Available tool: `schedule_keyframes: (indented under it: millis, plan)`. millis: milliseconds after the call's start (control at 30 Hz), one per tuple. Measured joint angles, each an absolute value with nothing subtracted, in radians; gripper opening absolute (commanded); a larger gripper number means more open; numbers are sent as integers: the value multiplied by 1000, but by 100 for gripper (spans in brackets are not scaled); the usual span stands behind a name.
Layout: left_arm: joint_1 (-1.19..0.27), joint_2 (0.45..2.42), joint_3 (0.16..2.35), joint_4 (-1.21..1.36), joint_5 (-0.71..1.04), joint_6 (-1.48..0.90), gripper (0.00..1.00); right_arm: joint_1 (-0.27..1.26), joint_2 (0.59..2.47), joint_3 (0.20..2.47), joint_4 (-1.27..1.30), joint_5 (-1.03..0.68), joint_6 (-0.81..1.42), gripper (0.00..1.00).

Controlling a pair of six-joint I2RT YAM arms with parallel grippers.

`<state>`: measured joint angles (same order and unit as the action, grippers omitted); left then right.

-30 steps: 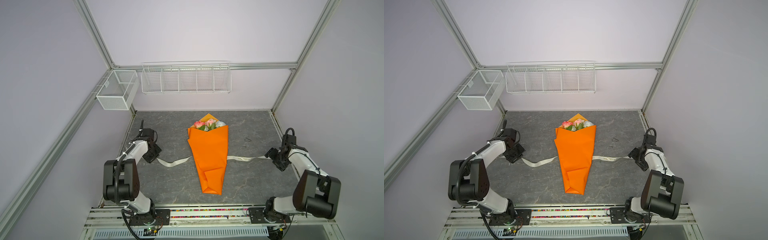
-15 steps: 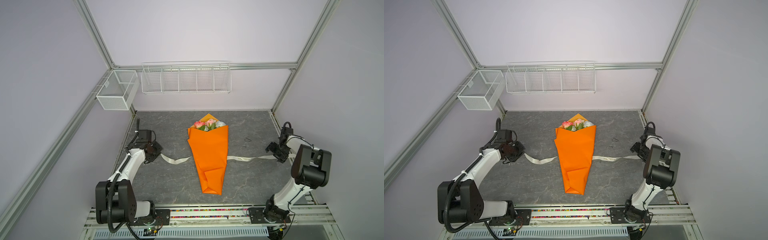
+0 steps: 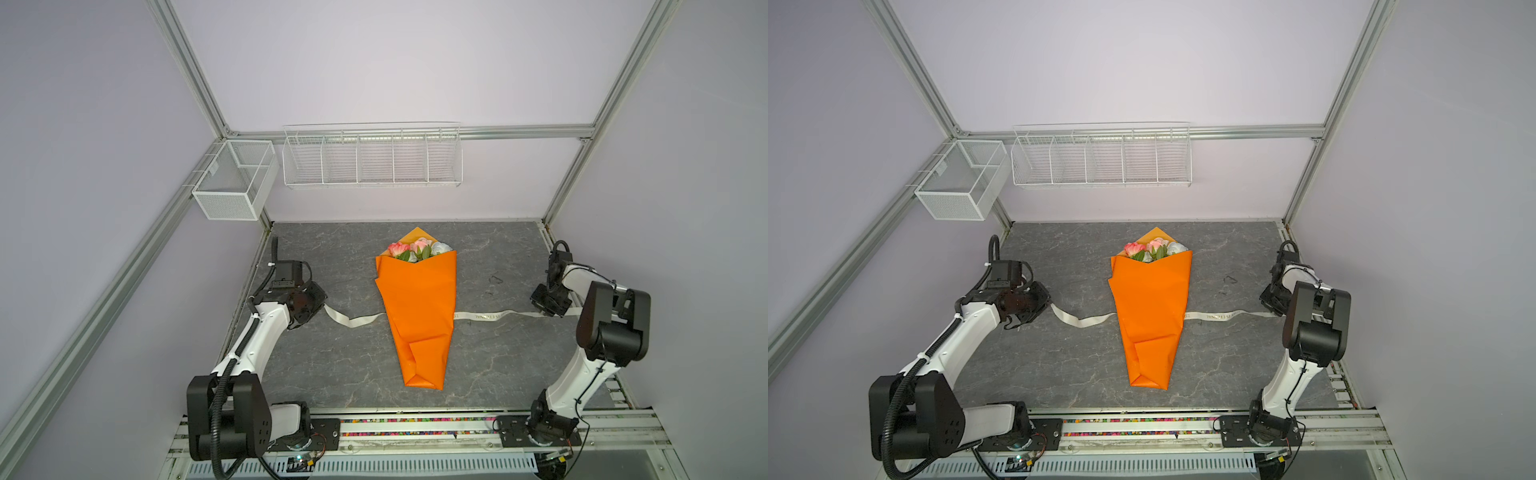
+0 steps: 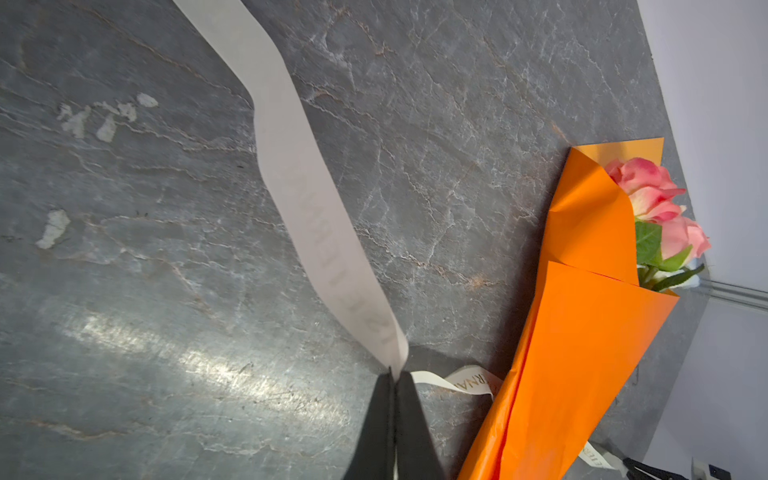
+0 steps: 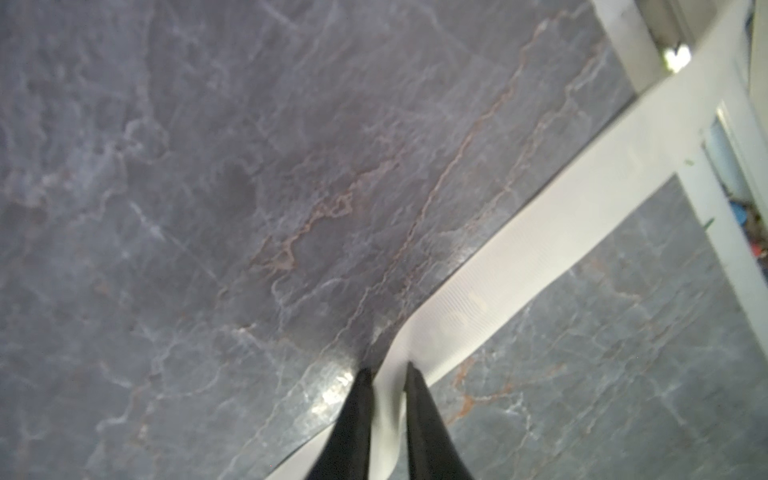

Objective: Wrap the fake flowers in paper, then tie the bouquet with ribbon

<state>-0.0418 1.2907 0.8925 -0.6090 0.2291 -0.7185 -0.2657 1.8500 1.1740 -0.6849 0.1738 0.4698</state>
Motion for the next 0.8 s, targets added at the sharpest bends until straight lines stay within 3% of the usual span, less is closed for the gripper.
schedule_keyframes:
  millis: [300,467,633,800]
  plan:
    - [-98,1240,892,-610,242,-688,0,-260,1607,1095,-653,77,460,6]
    - [-128,1210,892,-585,245,-683,0,-160,1380,1065,-575,-17,439,7]
    - [-152,1161,861,-543,240,-686,0,133,1299,1160,-521,-59,412,7]
    - [-155,1100,826,-519,232,-699,0,500,1500,1433,-511,-88,368,7]
